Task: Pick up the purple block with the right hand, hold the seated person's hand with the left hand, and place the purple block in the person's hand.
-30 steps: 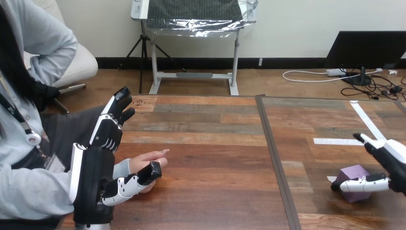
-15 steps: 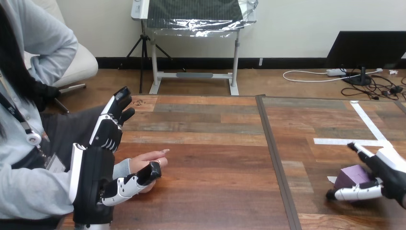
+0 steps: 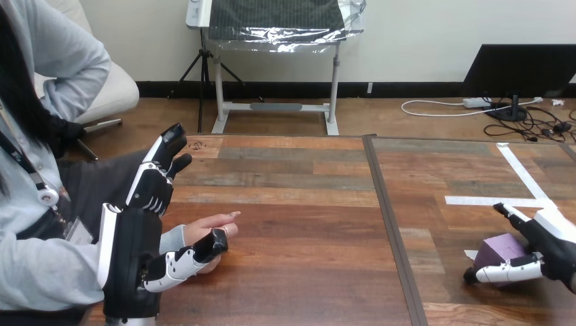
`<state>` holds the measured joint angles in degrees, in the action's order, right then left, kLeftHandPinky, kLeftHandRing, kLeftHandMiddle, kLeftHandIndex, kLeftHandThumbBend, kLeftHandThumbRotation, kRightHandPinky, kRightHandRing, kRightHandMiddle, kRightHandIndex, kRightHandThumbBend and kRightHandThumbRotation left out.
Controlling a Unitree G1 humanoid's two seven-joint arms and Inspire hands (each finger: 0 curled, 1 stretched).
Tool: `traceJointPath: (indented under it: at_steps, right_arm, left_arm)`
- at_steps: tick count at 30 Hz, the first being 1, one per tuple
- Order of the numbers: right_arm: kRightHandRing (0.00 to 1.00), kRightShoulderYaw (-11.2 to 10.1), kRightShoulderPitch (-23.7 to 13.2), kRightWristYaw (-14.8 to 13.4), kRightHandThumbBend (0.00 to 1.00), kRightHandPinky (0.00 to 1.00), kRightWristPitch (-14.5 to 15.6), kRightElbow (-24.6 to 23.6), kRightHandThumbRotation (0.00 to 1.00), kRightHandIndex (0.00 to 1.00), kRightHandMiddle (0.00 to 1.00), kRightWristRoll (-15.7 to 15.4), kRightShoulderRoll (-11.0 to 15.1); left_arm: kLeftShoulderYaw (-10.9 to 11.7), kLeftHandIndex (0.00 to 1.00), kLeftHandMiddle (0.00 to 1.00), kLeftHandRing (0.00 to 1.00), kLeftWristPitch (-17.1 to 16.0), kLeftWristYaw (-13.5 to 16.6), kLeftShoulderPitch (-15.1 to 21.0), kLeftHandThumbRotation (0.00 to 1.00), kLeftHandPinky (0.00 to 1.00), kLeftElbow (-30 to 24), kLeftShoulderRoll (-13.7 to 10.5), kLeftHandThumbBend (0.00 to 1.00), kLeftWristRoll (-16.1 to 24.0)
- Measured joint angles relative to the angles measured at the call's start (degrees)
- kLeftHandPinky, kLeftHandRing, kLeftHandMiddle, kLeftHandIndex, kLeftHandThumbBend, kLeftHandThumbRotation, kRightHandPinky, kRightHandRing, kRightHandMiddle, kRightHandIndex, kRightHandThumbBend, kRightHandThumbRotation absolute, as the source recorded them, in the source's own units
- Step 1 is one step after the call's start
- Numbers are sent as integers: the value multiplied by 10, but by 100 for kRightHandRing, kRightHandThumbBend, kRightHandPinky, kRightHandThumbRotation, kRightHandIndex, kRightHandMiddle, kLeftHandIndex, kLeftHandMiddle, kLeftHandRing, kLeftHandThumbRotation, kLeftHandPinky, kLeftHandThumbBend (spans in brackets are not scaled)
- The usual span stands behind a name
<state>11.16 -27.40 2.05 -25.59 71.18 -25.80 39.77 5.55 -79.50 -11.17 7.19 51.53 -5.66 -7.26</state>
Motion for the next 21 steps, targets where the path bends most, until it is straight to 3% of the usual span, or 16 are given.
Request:
traceJointPath:
  at_steps: [5, 8, 9, 10, 14, 17, 18, 21]
  right_arm:
    - [91, 0, -2, 0, 100, 83, 7, 0, 35, 97, 91, 0, 0]
    - [74, 2, -4, -5, 100, 64, 11, 0, 32, 95, 74, -1, 0]
    - [55, 2, -4, -7, 100, 49, 12, 0, 29, 94, 57, -1, 0]
    - [48, 2, -5, -9, 100, 43, 13, 0, 27, 93, 51, -1, -1]
    - [34, 3, -8, -17, 100, 32, 19, 0, 23, 90, 42, -1, -1]
    - [42, 3, -9, -25, 97, 38, 20, 0, 16, 87, 52, -1, -1]
    - [50, 2, -9, -28, 96, 46, 21, 0, 10, 84, 59, -1, -1]
    - [57, 0, -9, -36, 94, 52, 21, 0, 5, 80, 64, 2, -1]
  left_arm:
    - [0, 88, 92, 92, 0, 0, 0, 59, 86, 0, 0, 100, 0]
    - [0, 88, 92, 92, 0, 0, 0, 59, 86, 0, 0, 100, 0]
    - [0, 88, 92, 92, 0, 0, 0, 58, 86, 0, 0, 100, 0]
    - [0, 88, 92, 92, 0, 0, 0, 58, 86, 0, 0, 100, 0]
    - [0, 88, 92, 92, 0, 0, 0, 59, 86, 0, 0, 100, 0]
    - [0, 88, 92, 92, 0, 0, 0, 59, 86, 0, 0, 100, 0]
    - [0, 88, 92, 92, 0, 0, 0, 59, 86, 0, 0, 100, 0]
    - [0, 88, 92, 92, 0, 0, 0, 59, 86, 0, 0, 100, 0]
